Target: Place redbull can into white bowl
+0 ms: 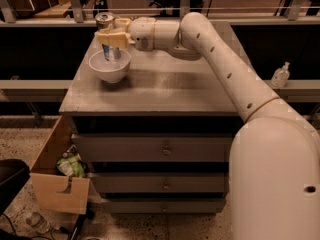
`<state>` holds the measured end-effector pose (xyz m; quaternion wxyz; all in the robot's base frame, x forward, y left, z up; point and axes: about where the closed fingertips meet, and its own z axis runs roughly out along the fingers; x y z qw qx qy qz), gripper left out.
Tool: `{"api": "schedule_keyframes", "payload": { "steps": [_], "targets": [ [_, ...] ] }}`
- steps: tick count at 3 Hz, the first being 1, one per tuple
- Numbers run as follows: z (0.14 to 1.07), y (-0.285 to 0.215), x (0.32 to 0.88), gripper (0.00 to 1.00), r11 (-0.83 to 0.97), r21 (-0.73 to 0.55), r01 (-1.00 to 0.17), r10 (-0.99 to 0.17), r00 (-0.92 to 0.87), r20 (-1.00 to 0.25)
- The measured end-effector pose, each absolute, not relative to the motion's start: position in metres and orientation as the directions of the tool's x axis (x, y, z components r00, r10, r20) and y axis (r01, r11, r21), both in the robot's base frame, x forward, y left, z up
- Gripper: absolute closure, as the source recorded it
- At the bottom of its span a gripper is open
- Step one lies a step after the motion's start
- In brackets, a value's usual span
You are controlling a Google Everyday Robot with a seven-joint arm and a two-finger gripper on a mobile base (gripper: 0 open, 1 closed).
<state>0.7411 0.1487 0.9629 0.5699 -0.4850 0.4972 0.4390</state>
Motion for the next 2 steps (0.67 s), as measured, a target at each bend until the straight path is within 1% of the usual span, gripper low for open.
{"api": "schedule_keyframes", "payload": {
  "steps": [2],
  "targets": [
    [0.9463,0.1237,0.7425,1.0,0.156,-0.092,-0.983,-0.032,0.088,-0.996]
  ]
}}
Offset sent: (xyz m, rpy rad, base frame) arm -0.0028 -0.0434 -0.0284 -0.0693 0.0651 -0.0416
